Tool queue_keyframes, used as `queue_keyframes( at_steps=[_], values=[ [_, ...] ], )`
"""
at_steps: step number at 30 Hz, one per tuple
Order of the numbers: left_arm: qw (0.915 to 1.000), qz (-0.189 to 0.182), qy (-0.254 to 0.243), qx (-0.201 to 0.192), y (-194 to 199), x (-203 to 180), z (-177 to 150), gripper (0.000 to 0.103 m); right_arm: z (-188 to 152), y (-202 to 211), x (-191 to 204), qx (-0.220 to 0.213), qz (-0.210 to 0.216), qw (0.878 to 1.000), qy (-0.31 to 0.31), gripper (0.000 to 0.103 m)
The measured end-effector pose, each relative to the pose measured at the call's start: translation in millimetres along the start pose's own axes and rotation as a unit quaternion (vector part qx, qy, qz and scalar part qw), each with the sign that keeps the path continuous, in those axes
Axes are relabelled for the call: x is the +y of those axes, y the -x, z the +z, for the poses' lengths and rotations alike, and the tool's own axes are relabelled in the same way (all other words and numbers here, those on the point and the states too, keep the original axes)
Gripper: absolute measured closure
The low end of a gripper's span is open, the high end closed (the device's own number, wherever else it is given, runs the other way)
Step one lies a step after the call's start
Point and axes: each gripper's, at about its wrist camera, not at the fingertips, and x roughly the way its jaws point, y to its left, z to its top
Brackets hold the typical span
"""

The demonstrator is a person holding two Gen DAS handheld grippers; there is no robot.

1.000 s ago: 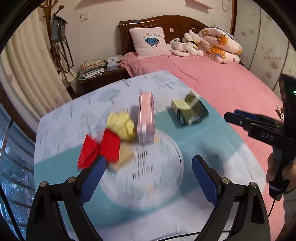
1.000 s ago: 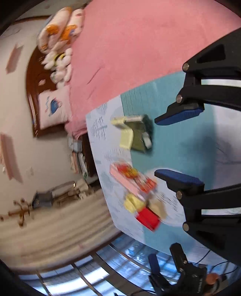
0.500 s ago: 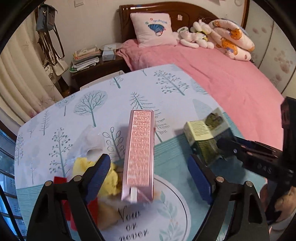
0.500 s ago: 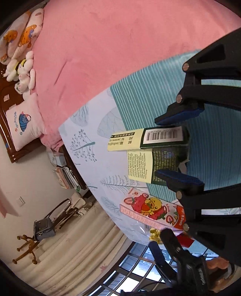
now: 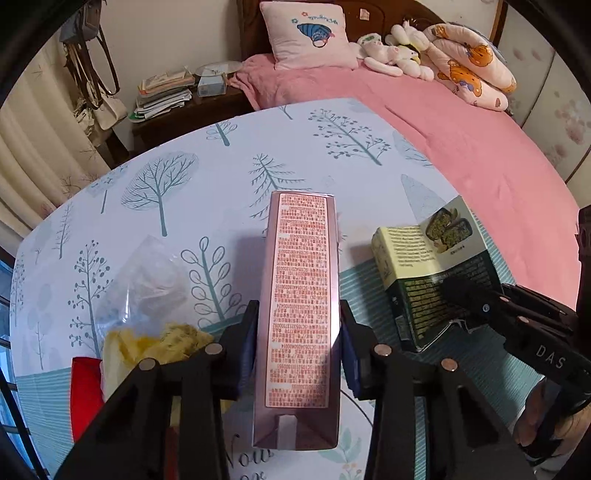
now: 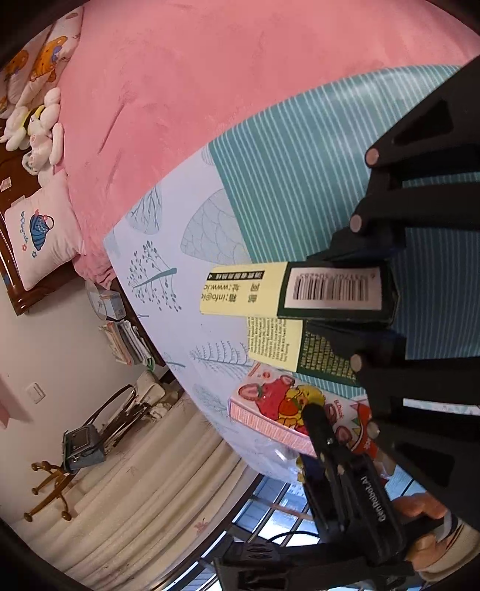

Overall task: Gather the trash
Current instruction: 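Grasp the green-yellow box with the right tool while the left tool grasps the pink carton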

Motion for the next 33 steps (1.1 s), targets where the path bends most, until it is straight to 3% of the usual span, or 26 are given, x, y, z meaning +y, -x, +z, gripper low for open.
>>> queue_keyframes(
  at_steps=[6,15,26,33],
  values=[
    [0.9991,0.004,-0.012,-0.040,37,-15,-18,0.067,-14,25,14,-0.026,-0.003,0.999,0.029,0.076],
    [0.9954,0.008,-0.034,-0.089,123,-34,-79,0.067,-55,99,51,-0.055,0.019,0.996,0.066,0.077],
    [0.9911,0.011,-0.059,-0.119,236,-43,-213,0.067,-146,196,101,-0.070,0.058,0.990,0.108,0.077],
    [0.9927,-0.005,-0.069,-0.099,273,-44,-304,0.067,-223,237,127,-0.056,0.081,0.986,0.133,0.077]
  ],
)
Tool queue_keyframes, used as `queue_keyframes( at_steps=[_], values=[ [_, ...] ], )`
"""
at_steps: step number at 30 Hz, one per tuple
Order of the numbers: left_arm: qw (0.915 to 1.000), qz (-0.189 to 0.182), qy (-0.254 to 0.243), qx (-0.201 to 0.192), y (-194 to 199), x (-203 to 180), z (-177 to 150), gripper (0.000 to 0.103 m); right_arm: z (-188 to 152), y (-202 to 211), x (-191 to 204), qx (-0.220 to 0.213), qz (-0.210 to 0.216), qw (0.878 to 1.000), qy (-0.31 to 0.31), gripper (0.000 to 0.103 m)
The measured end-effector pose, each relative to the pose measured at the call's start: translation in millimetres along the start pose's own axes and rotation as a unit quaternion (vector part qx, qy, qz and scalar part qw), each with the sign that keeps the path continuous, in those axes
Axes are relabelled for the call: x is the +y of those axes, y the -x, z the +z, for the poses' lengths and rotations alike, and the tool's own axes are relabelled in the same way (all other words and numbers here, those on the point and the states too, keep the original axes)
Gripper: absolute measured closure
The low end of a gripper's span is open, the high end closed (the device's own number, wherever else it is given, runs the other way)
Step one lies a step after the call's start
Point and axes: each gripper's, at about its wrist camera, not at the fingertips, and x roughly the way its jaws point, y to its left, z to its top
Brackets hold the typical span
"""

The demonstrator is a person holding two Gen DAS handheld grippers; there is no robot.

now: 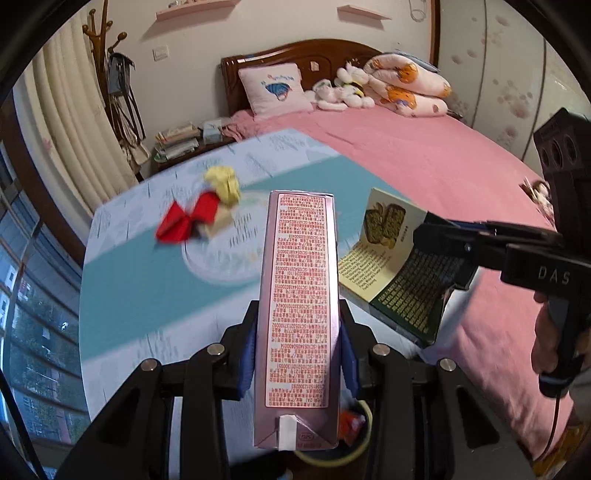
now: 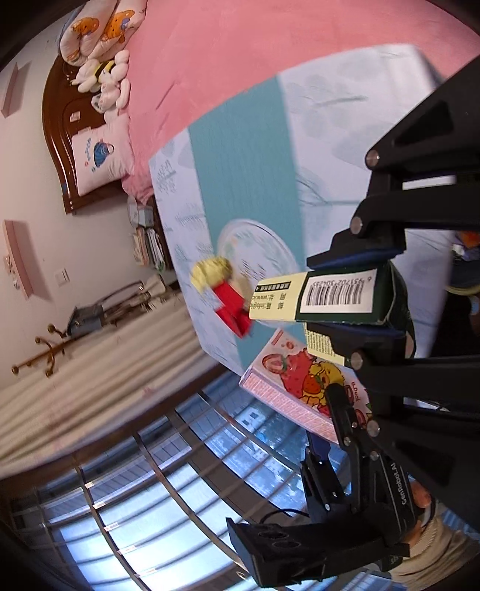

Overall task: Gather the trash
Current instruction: 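Grasp the green-yellow box with the right tool while the left tool grasps the pink carton, then carry both boxes down over the bin and open both tools to drop them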

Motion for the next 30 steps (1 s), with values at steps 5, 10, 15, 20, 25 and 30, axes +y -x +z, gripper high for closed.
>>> queue_keyframes(
  at_steps=[5,10,15,20,25,30],
  values=[
    [0.9988,-0.031,0.007,0.038,17,-6,-63,0.067,-59,14,25,0.036,0.007,0.999,0.015,0.077],
    [0.9938,-0.074,0.031,0.077,13,-5,-134,0.067,-115,12,33,0.079,0.010,0.997,0.011,0.077],
    [0.9857,-0.099,0.051,0.126,-26,-9,-191,0.067,-173,-21,25,0.136,-0.015,0.991,0.007,0.077],
    [0.9810,-0.091,0.047,0.165,-77,-20,-238,0.067,-223,-65,4,0.185,-0.048,0.982,-0.003,0.077],
    [0.9742,-0.084,0.053,0.203,-143,-22,-269,0.066,-261,-119,-29,0.219,-0.080,0.972,-0.037,0.077],
    [0.9640,-0.079,0.084,0.240,-199,-16,-294,0.066,-290,-163,-53,0.237,-0.125,0.962,-0.052,0.076]
  ],
)
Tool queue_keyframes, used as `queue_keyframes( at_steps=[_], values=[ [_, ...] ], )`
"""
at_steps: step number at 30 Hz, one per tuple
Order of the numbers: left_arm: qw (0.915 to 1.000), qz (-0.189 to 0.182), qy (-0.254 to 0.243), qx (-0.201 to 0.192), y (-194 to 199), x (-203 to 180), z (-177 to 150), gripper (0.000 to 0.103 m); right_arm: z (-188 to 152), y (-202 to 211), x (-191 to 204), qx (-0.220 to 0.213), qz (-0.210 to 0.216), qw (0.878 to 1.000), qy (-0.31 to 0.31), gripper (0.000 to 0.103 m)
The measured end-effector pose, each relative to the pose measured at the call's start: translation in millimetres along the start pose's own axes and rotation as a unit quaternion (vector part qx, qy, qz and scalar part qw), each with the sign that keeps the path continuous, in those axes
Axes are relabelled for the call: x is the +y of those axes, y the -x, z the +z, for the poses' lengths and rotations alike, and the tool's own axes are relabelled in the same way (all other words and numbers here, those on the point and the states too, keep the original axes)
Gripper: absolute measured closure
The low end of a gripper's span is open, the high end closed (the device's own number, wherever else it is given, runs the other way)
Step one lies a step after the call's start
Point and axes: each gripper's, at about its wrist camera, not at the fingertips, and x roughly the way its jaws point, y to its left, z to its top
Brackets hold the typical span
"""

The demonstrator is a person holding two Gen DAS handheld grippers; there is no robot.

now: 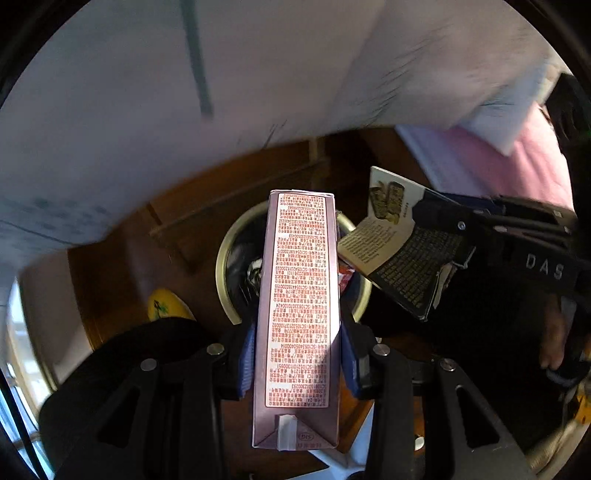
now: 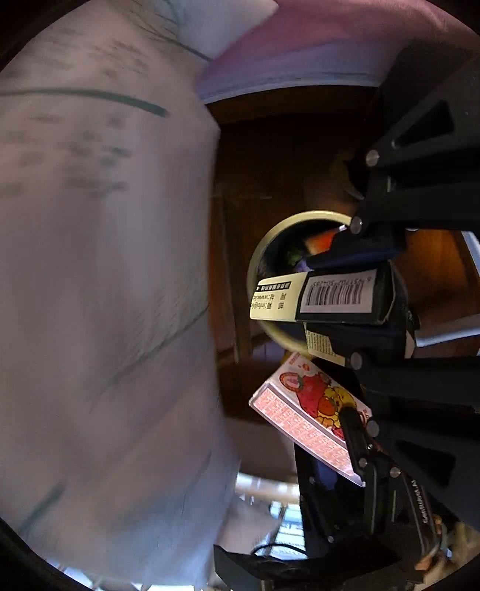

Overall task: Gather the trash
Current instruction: 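Carry both boxes down over the bin and open both tools to drop them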

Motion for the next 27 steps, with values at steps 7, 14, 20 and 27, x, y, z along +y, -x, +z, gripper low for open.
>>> queue_keyframes(
  at_steps=[7,14,20,27],
  values=[
    [0.9990,-0.006,0.033,0.028,-40,9,10,0.065,2,-49,-20,0.021,-0.015,0.998,-0.058,0.076],
    [0.9990,0.004,0.037,0.026,-49,11,20,0.054,5,-70,-26,0.049,-0.011,0.996,-0.074,0.066],
    [0.9986,0.012,0.048,0.018,-45,14,24,0.023,5,-74,-21,0.043,-0.009,0.998,-0.054,0.043],
    [0.9981,0.023,0.057,0.004,-39,19,25,0.022,4,-77,-12,0.044,-0.016,0.998,-0.033,0.043]
  ],
)
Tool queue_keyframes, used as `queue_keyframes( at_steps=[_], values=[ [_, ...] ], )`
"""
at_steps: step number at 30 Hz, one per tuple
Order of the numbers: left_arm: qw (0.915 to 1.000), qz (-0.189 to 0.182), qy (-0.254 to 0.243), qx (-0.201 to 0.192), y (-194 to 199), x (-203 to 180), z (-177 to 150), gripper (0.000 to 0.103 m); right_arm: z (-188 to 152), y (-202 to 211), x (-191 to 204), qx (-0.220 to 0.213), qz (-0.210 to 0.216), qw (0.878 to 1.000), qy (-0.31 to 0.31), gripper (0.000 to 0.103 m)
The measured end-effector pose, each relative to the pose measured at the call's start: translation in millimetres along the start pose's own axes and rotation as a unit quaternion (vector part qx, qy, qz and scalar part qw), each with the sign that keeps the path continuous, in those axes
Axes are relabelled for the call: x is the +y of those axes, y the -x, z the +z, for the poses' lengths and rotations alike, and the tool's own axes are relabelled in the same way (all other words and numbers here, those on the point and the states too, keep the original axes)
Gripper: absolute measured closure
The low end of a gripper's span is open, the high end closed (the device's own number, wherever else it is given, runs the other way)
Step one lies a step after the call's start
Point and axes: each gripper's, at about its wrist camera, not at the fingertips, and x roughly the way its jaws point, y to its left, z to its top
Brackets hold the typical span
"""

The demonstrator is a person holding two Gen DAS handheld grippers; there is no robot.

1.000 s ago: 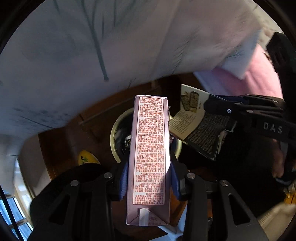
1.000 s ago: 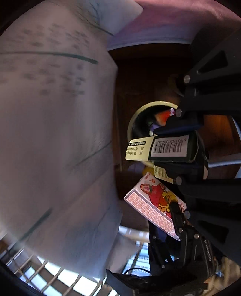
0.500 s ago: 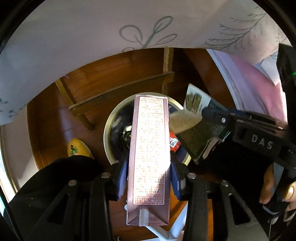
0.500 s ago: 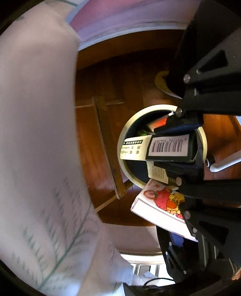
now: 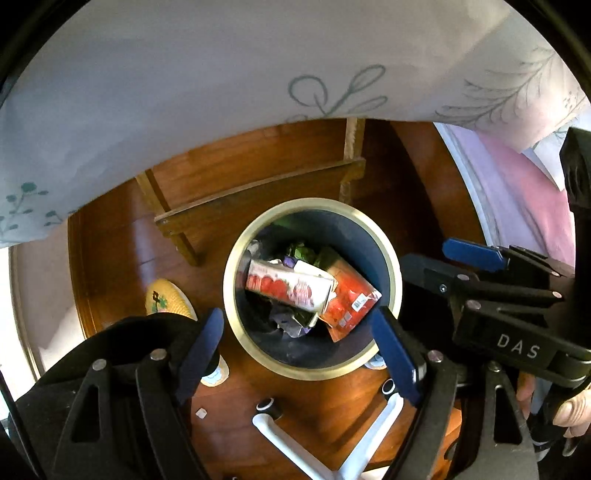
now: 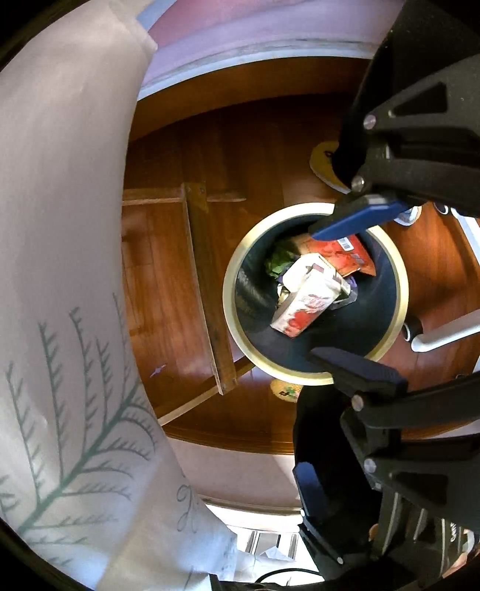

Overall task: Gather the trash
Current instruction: 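Carry both boxes down over the bin and open both tools to drop them, then raise both open tools from the bin back toward the table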

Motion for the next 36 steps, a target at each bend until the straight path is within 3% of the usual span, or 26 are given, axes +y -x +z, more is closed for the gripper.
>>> queue_keyframes(
  at_steps=[10,20,28,36],
  values=[
    [0.9997,-0.001,0.007,-0.022,7,4,1,0.022,-1,5,0,-0.007,-0.003,1.000,0.003,0.043],
    [0.9978,-0.012,-0.021,-0.061,48,-7,-8,0.022,-13,38,15,-0.028,0.020,0.999,0.026,0.043],
    [0.9866,-0.032,-0.058,-0.149,138,-13,-20,0.022,-25,115,25,-0.096,0.040,0.992,0.067,0.043],
    [0.9663,-0.026,-0.078,-0.244,245,-13,-18,0.021,-18,222,54,-0.201,0.034,0.966,0.159,0.043]
  ],
)
